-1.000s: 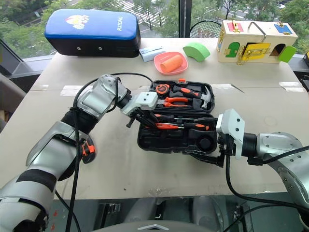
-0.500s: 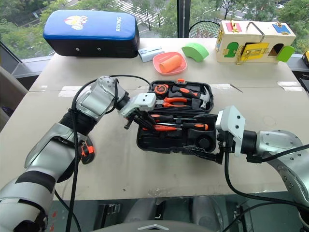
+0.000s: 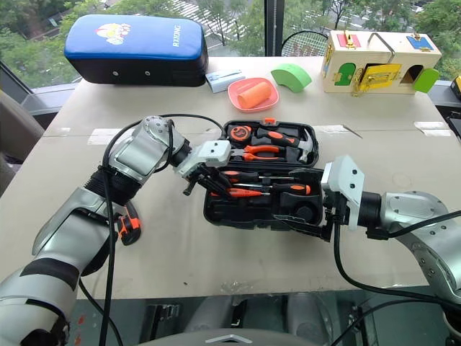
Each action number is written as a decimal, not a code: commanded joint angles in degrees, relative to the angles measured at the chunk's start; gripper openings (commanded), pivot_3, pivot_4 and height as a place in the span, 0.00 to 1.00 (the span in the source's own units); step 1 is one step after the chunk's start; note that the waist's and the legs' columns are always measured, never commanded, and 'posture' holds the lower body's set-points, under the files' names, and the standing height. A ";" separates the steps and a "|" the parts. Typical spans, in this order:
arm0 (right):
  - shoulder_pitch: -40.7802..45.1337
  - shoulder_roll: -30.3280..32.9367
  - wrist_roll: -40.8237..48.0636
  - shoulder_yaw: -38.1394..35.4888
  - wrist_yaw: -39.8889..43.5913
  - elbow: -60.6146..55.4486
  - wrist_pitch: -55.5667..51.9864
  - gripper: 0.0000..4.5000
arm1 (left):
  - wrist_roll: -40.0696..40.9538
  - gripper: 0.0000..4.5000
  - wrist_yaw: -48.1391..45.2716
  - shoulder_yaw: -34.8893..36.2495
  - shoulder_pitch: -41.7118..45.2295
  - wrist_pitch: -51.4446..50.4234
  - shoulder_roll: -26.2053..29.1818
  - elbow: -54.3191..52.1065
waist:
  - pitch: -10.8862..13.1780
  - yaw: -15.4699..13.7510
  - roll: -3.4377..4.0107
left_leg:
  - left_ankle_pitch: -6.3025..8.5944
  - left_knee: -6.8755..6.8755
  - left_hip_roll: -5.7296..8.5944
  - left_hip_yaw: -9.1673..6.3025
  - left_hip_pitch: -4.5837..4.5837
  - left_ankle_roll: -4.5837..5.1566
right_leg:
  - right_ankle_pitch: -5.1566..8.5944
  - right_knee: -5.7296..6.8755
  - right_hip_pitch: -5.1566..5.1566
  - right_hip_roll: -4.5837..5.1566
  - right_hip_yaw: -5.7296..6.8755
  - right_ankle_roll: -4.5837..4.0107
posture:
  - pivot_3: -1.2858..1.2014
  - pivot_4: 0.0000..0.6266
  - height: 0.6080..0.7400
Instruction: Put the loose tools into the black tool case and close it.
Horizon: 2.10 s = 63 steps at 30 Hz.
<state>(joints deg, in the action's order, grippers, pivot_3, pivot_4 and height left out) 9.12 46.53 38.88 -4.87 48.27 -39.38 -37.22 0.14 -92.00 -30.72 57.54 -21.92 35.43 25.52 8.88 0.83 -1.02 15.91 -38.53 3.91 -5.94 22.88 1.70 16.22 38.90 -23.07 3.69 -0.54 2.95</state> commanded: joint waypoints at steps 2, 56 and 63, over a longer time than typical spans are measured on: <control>0.59 -0.22 0.16 -0.24 -0.16 -0.94 1.10 1.00 | -0.34 0.35 -0.39 0.65 -0.88 -0.24 -0.14 -0.42 | 0.00 0.00 0.00 | 0.00 0.00 0.00 0.00 0.00 0.00 | 0.00 0.00 0.00 0.00 0.00 0.00 | 0.52 0.24 0.96; 2.10 -1.09 -0.69 2.26 0.49 1.49 1.33 1.00 | 12.03 0.00 17.45 11.26 -21.89 -5.81 2.25 -13.25 | -0.17 -0.08 0.04 | 0.00 -0.13 0.00 -0.03 -0.04 0.00 | -0.02 0.06 0.02 0.08 -0.04 0.01 | 0.52 0.24 0.96; 2.39 -1.31 -0.86 2.60 0.68 1.73 1.54 1.00 | 13.92 0.00 18.53 14.28 -20.72 -6.95 1.66 -14.17 | -0.20 -0.15 0.06 | 0.00 -0.12 0.00 -0.02 -0.07 0.00 | -0.02 0.06 0.05 0.08 -0.04 0.01 | 0.52 0.24 0.96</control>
<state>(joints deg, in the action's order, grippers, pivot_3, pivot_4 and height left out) 10.59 45.26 38.08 -1.95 48.62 -37.04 -36.84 14.93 -74.17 -16.96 37.34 -27.69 36.37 11.50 8.69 0.69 -0.96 15.91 -38.66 3.91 -5.96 22.81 1.70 16.20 38.96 -23.02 3.78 -0.58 2.96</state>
